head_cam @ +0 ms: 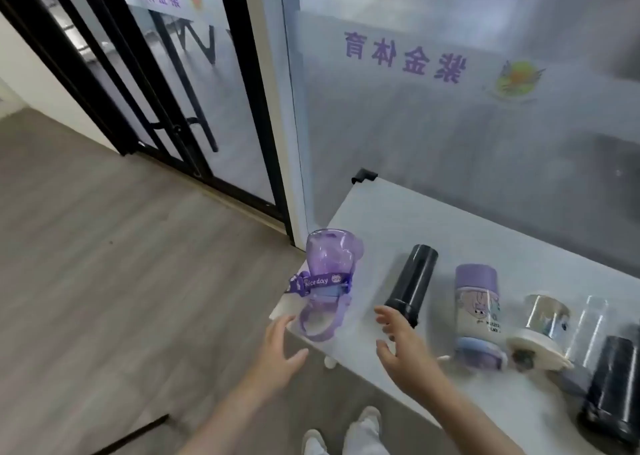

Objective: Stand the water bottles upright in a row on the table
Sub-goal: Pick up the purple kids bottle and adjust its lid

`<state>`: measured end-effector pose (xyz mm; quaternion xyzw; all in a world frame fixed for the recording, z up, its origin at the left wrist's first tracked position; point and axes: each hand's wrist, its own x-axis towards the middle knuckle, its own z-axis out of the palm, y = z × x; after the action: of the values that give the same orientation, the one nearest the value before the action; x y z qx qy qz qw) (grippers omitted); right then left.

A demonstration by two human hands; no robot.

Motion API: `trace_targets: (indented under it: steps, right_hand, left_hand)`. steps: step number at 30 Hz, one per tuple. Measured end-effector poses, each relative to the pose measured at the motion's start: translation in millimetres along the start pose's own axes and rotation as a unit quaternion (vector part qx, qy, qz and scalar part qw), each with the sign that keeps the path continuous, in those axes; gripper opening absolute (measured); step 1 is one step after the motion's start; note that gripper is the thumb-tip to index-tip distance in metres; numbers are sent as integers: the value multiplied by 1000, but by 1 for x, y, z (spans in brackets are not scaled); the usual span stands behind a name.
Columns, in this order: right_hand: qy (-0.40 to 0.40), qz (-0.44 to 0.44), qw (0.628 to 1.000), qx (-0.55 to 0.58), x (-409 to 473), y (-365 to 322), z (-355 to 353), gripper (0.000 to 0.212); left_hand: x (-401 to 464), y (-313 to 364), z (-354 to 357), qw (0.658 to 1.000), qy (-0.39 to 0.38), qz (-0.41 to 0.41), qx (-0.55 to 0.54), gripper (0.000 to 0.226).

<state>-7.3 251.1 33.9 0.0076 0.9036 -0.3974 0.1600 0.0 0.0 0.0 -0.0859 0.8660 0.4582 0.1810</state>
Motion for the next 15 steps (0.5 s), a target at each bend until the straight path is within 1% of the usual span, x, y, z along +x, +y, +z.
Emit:
trace_targets:
  steps: [2,3,5,7,9,10,11,13,15]
  right_hand:
    - [-13,-35,998,-48,21,-10,-2,55]
    - [-19,-49,996,-66,32,-16,-3,57]
    - [-34,-73,992,-97,55,-30,-8,60]
    - [-42,-116,981,-151,76,-39,-13,62]
    - [-60,-171,956,-231,97,-45,-19,66]
    - [-73,-201,938,-275,107,-47,-22,69]
    - [-92,-228,918,-311,115,-49,-24,72]
    - [-130,-263,884,-363,130,-47,-27,78]
    - [-146,-278,863,-396,140,-40,-27,81]
  left_hand:
    - [17,2,-1,997,-26,25,73,67]
    - [23,3,-1,993,-38,36,104,66]
    - [36,8,1,986,-56,54,147,60]
    - [44,10,5,983,-60,74,159,49]
    - [52,10,7,977,-69,112,166,32]
    - [56,8,6,976,-74,124,164,25]
    - [57,8,5,975,-79,129,164,24]
    - [58,13,2,976,-66,138,157,28]
    - [60,22,-5,981,-42,143,127,25]
